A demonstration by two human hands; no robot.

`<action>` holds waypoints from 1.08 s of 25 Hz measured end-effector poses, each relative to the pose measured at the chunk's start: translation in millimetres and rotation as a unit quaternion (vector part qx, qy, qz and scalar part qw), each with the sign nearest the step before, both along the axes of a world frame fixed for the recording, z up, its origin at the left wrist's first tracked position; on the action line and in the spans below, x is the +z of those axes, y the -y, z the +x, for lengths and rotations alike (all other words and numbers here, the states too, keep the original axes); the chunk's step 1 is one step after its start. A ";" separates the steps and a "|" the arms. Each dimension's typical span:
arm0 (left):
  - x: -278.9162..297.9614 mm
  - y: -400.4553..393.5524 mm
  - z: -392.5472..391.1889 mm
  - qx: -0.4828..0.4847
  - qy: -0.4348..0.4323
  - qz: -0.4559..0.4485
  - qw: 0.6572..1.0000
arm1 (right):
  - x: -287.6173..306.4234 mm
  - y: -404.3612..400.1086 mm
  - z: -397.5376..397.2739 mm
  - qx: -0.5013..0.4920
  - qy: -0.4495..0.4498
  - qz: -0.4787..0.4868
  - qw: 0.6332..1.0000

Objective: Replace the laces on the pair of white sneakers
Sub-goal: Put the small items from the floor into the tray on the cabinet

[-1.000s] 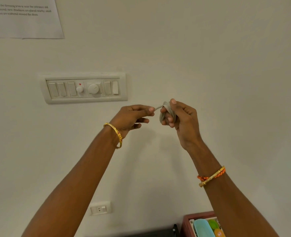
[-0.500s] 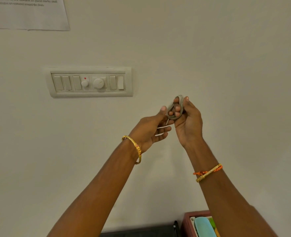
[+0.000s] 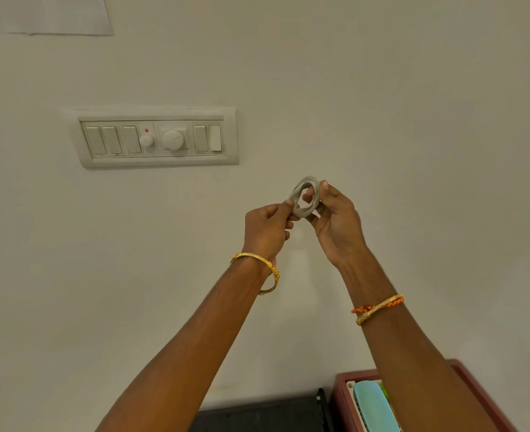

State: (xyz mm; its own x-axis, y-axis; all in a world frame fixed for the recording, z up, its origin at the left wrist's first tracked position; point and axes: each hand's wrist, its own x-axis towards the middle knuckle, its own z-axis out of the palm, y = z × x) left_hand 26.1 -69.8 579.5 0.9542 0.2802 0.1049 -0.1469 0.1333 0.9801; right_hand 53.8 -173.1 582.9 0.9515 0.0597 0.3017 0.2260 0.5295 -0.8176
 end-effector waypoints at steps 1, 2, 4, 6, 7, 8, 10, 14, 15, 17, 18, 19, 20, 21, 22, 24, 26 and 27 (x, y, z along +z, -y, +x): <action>-3.2 0.2 2.7 0.008 0.010 0.029 1.000 | -5.2 2.6 1.0 -0.008 -0.013 -0.006 1.000; -8.3 1.3 6.1 0.018 0.020 0.066 0.997 | -12.6 6.3 1.1 -0.012 -0.036 -0.008 0.999; -24.6 7.6 12.7 0.040 0.040 0.145 0.988 | -34.3 17.3 2.0 -0.012 -0.097 -0.005 0.995; -47.7 20.1 20.0 0.047 0.038 0.202 0.977 | -61.7 33.5 3.6 -0.016 -0.159 0.003 0.987; -61.4 26.4 22.8 0.044 0.030 0.223 0.973 | -76.4 42.6 3.2 -0.018 -0.183 0.009 0.983; -75.7 32.9 25.8 0.038 0.021 0.243 0.969 | -90.5 51.6 3.0 -0.019 -0.201 0.014 0.979; -111.2 53.5 35.8 0.012 -0.011 0.279 0.960 | -124.6 75.1 3.6 -0.047 -0.238 0.008 0.970; -191.8 104.8 53.3 -0.055 -0.101 0.303 0.946 | -205.4 127.9 0.8 -0.134 -0.338 -0.080 0.928; -213.0 120.3 58.4 -0.077 -0.132 0.310 0.938 | -227.3 142.4 0.5 -0.146 -0.366 -0.088 0.915; -254.2 146.0 67.6 -0.121 -0.189 0.323 0.919 | -266.2 168.5 0.2 -0.164 -0.421 -0.091 0.887; -276.9 161.6 74.4 -0.141 -0.213 0.332 0.908 | -287.9 184.3 4.1 -0.172 -0.450 -0.096 0.871; -299.5 176.8 82.1 -0.157 -0.235 0.344 0.896 | -310.3 199.2 8.8 -0.177 -0.475 -0.103 0.856; -321.6 191.7 89.6 -0.170 -0.254 0.354 0.884 | -333.8 213.2 14.2 -0.178 -0.499 -0.113 0.841; -345.6 206.5 97.5 -0.180 -0.272 0.363 0.873 | -358.1 225.7 21.3 -0.178 -0.518 -0.125 0.828; -371.4 220.0 104.2 -0.191 -0.289 0.374 0.860 | -382.7 235.2 28.1 -0.178 -0.532 -0.138 0.816; -421.9 240.8 115.7 -0.203 -0.327 0.393 0.835 | -432.6 245.5 41.3 -0.185 -0.553 -0.175 0.793; -471.5 254.5 124.0 -0.213 -0.360 0.421 0.805 | -482.1 248.6 52.4 -0.201 -0.568 -0.191 0.775; -495.9 260.2 128.2 -0.220 -0.370 0.455 0.779 | -508.1 249.0 57.8 -0.209 -0.578 -0.187 0.767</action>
State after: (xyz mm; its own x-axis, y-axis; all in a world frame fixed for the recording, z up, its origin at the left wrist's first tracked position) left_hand 154.3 -329.9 83.6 0.8304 0.0400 -0.5557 0.3673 -0.7893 0.4921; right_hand 111.5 -422.1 74.8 0.5303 -0.4461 -0.7210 -0.6776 0.2880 -0.6766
